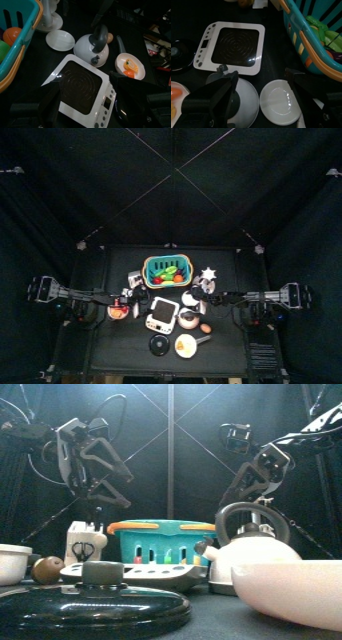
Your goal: Grab pan
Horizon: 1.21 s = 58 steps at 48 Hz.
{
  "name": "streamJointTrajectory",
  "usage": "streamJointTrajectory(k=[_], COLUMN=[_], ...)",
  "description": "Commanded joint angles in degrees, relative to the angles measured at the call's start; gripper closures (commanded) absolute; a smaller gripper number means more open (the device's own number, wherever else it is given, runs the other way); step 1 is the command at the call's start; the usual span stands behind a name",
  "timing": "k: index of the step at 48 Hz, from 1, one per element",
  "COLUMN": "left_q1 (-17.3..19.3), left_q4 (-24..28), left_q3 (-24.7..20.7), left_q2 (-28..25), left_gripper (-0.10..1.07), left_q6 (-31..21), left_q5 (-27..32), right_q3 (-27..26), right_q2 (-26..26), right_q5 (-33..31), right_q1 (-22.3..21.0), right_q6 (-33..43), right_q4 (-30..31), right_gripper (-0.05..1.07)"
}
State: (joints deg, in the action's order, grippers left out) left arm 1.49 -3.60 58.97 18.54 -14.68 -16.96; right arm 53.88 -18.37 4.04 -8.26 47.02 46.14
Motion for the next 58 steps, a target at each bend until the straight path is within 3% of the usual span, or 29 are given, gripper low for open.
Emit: streamJointTrajectory(k=[1,25,37,58], left_q1=[0.0,-0.2,-0.3,-0.3], left_q4=[0.1,1.4,3.7,4.4], left_q3=[0.2,6.9,8.3,10.7], left_q2=[1.6,14.4,15.3,15.2], left_gripper=[-0.03,-0.03,-0.03,-0.03], left_q6=[0.0,0.1,0.1,-0.2], left_q5=[0.7,9.5,9.8,9.9], right_q3=[-1.2,-2.2,-4.7,-6.2], right_q2=[-0.5,2.6,3.2,0.5], right_q5=[0.2,0.2,0.2,-0.9], right_q1=[0.5,0.6,1.1,12.7], right_q6=[0.1,-0.4,0.0,-0.2], right_q4=[-0.1,-1.0,-1.1,-6.3], right_gripper=[0.0,0.0,0.0,0.0])
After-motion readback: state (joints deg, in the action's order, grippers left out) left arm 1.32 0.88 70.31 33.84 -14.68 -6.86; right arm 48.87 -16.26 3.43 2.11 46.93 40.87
